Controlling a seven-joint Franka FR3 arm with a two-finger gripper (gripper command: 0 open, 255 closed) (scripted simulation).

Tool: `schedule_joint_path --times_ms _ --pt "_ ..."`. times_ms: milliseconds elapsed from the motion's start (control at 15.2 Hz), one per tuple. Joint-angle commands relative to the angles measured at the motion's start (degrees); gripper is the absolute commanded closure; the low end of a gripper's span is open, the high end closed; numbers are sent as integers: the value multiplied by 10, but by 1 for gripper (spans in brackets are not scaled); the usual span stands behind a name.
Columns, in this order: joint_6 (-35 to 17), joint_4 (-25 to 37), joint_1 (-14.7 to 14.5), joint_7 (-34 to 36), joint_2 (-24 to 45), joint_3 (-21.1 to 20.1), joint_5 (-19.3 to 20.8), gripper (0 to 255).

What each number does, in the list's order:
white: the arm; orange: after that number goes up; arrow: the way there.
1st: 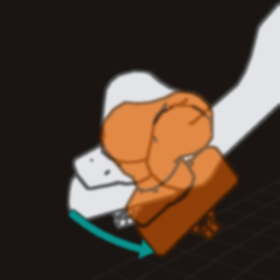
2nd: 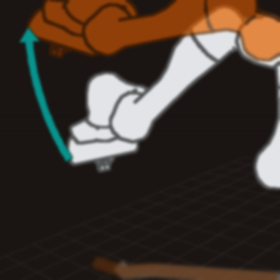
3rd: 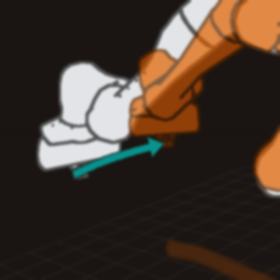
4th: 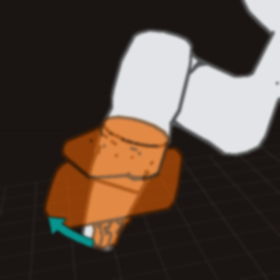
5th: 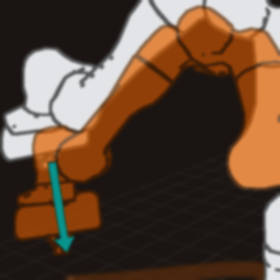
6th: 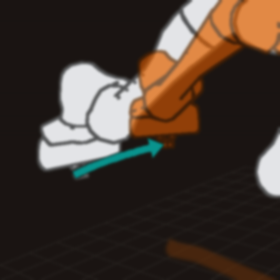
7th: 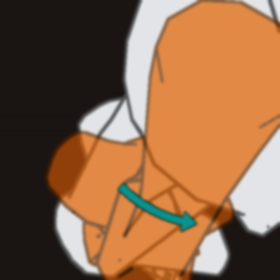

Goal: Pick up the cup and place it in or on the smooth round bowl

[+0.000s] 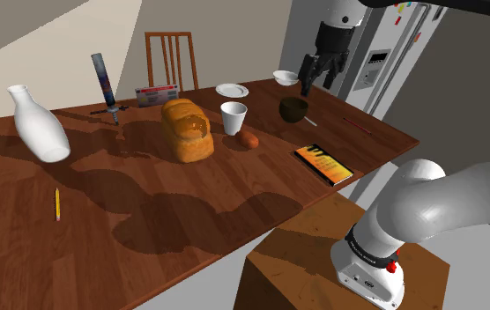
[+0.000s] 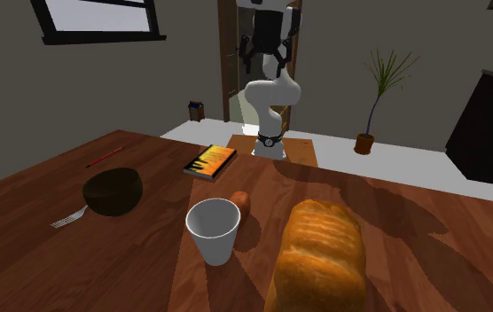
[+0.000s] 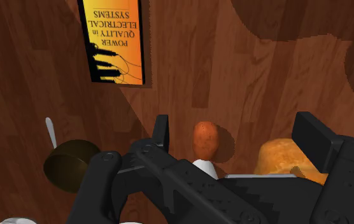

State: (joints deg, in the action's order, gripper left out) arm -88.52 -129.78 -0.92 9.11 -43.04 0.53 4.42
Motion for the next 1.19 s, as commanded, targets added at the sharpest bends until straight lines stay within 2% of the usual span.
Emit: schedule_joint_path --times_ms 0,528,1122 --pt "0 0 0 0 0 0 0 0" --pt "-122 23 3 23 147 -12 15 0" --pt "-218 110 8 54 334 -24 42 0"
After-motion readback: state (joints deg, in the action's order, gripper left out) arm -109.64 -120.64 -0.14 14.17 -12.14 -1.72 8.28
